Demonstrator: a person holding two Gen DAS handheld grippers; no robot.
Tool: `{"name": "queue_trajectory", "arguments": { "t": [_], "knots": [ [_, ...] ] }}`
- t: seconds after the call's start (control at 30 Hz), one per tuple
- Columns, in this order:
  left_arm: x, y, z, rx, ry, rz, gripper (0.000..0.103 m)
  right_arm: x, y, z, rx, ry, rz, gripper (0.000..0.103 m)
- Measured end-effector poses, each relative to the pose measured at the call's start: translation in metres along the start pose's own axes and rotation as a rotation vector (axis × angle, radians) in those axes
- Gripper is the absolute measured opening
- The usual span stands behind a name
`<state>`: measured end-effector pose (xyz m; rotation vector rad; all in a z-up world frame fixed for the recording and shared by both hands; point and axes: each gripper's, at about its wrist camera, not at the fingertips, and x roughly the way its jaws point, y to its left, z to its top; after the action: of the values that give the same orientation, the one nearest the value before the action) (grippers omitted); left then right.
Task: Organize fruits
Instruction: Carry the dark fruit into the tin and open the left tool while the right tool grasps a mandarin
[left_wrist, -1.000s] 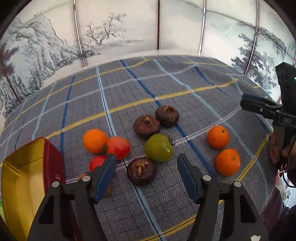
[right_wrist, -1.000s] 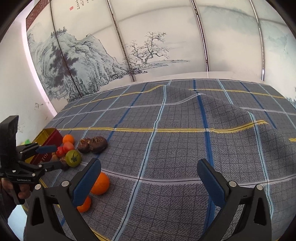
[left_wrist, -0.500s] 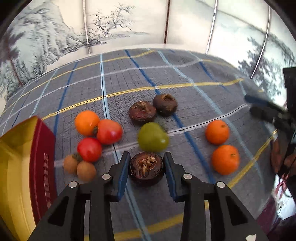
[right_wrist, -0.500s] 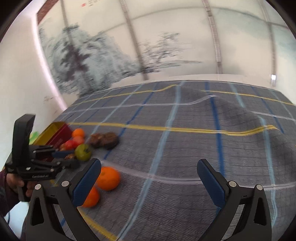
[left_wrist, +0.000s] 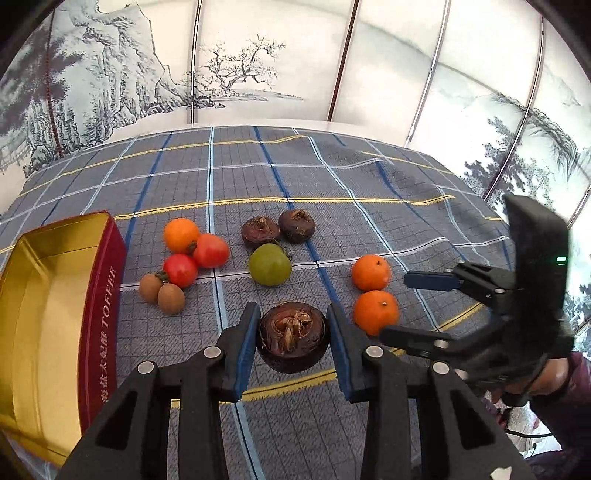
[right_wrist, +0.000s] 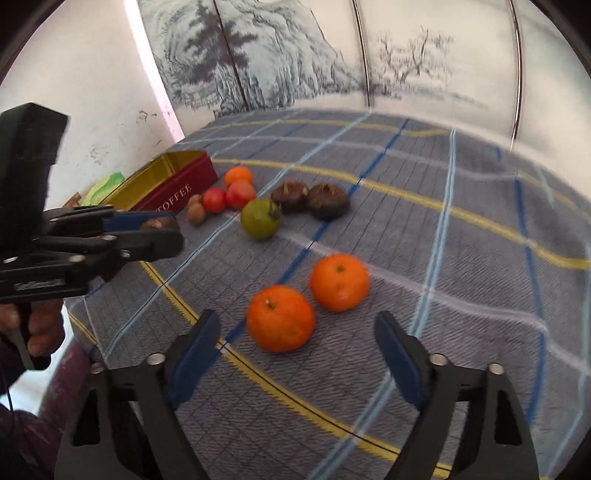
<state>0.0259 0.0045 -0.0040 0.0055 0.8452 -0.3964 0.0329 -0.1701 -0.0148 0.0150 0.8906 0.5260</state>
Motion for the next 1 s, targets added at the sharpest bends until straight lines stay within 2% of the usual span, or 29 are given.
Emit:
{"name": "queue_trajectory", "arguments": {
  "t": [0.17,0.27,0.3,0.33,0.53,0.67,0.87,1.0],
  "knots": [
    [-0.007,-0.001,-0.004,-0.002,-0.009,0.008,0.033,0.015,0.002,0.000,0.015,0.027,0.001,0.078],
    [-0.009,0.001,-0.006,-0.012,-0.012,0.010,0.033,0.022,0.006,0.002,-0.002,0.034,-0.017,0.071],
    [-0.009,0.002,-0.006,-0.016,-0.013,0.010,0.033,0.024,0.008,0.003,-0.017,0.038,-0.037,0.060],
    [-0.010,0.002,-0.007,-0.022,-0.016,0.008,0.033,0.026,0.009,0.004,-0.026,0.043,-0.039,0.042],
    [-0.024,0.009,-0.004,-0.035,-0.046,0.017,0.033,0.017,0.020,0.009,-0.036,0.019,0.018,0.041],
    [-0.034,0.019,-0.001,-0.051,-0.067,0.050,0.033,0.013,0.028,0.017,-0.026,-0.020,0.092,0.041],
    [-0.046,0.043,0.004,-0.058,-0.082,0.141,0.033,0.004,0.047,0.023,-0.065,-0.076,0.171,0.041],
    [-0.049,0.065,0.008,-0.065,-0.075,0.200,0.033,0.004,0.055,0.021,-0.084,-0.088,0.184,0.041]
  ]
}}
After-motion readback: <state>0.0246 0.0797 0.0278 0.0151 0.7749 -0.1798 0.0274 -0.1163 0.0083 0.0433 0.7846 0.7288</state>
